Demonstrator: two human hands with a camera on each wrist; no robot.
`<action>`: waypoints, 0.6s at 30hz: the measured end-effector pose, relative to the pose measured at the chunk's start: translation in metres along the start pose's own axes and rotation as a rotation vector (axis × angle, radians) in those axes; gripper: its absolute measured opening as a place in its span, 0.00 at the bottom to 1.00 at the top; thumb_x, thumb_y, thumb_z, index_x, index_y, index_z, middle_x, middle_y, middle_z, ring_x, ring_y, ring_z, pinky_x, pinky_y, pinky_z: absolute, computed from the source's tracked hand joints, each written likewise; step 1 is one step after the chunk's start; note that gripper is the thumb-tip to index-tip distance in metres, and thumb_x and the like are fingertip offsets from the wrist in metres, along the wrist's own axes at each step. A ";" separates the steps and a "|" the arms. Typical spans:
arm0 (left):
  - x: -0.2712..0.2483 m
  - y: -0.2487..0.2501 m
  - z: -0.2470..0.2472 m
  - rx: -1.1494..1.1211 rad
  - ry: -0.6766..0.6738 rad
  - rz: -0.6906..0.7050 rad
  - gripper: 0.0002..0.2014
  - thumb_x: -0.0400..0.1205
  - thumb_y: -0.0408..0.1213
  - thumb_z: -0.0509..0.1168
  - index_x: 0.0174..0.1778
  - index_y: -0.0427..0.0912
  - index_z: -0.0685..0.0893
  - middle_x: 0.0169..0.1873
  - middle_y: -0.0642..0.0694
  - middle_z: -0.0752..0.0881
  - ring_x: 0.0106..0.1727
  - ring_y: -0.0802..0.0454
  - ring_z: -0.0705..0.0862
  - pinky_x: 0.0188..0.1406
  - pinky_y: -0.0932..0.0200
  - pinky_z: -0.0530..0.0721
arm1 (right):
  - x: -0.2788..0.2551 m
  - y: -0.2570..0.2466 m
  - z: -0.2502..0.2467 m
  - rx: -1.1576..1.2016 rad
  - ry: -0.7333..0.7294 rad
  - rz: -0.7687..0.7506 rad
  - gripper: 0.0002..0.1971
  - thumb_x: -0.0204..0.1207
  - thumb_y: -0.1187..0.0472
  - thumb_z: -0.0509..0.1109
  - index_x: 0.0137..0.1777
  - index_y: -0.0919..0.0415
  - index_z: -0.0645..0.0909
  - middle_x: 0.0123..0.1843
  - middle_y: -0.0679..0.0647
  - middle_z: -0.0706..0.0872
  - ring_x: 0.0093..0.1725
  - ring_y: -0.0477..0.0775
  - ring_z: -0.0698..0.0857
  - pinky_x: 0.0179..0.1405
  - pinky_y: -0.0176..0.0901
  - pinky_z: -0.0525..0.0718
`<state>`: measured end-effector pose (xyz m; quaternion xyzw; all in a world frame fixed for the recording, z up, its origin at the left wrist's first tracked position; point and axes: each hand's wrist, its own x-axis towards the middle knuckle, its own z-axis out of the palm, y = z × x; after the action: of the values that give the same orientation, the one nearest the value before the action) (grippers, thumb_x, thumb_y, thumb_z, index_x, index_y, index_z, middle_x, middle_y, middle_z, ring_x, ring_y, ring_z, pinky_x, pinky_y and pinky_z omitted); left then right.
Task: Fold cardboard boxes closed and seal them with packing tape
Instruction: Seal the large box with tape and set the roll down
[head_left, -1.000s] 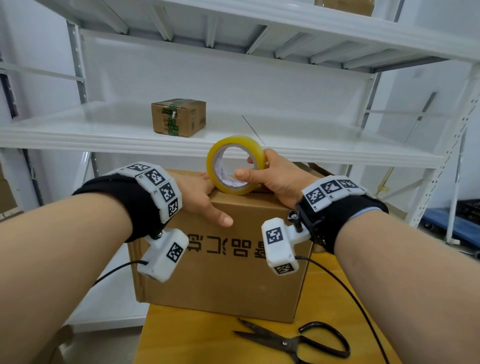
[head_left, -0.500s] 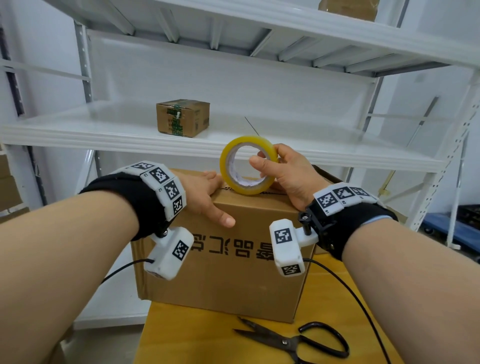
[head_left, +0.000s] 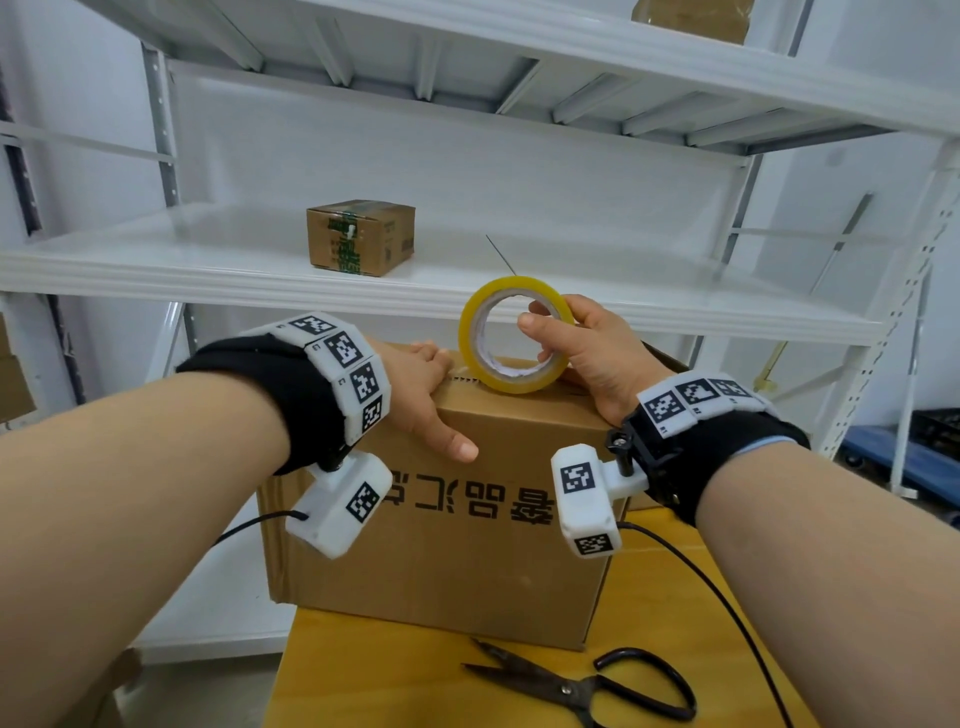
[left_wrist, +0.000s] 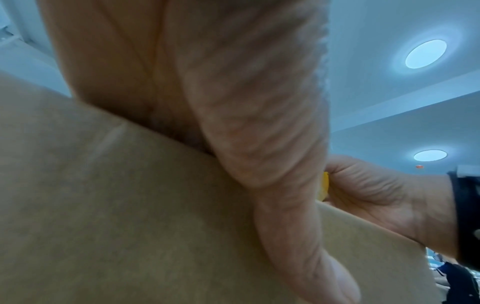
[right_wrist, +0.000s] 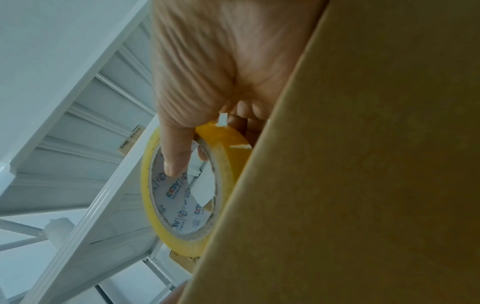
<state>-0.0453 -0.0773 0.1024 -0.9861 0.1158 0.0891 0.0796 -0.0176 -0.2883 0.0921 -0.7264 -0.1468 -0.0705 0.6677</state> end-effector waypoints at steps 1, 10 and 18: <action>0.002 0.002 0.000 -0.015 -0.001 0.033 0.68 0.60 0.84 0.60 0.87 0.48 0.40 0.87 0.48 0.45 0.87 0.48 0.49 0.85 0.40 0.53 | -0.001 -0.001 0.001 -0.004 -0.008 -0.002 0.17 0.70 0.53 0.84 0.58 0.52 0.88 0.39 0.48 0.86 0.41 0.49 0.85 0.44 0.44 0.85; 0.009 0.006 0.005 -0.101 0.015 0.110 0.60 0.64 0.80 0.62 0.86 0.58 0.43 0.86 0.51 0.49 0.85 0.46 0.54 0.83 0.39 0.57 | -0.005 -0.004 0.001 -0.154 -0.178 0.058 0.25 0.64 0.54 0.87 0.59 0.56 0.82 0.50 0.54 0.88 0.50 0.55 0.88 0.53 0.49 0.86; 0.011 0.004 0.007 -0.114 0.013 0.104 0.70 0.49 0.87 0.56 0.86 0.58 0.42 0.86 0.55 0.47 0.86 0.49 0.50 0.84 0.38 0.55 | -0.008 -0.002 -0.001 -0.081 -0.081 -0.024 0.19 0.68 0.50 0.85 0.52 0.58 0.83 0.43 0.56 0.86 0.45 0.58 0.87 0.60 0.60 0.87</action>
<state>-0.0371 -0.0827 0.0930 -0.9823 0.1619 0.0929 0.0176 -0.0255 -0.2905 0.0923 -0.7534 -0.1795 -0.0551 0.6302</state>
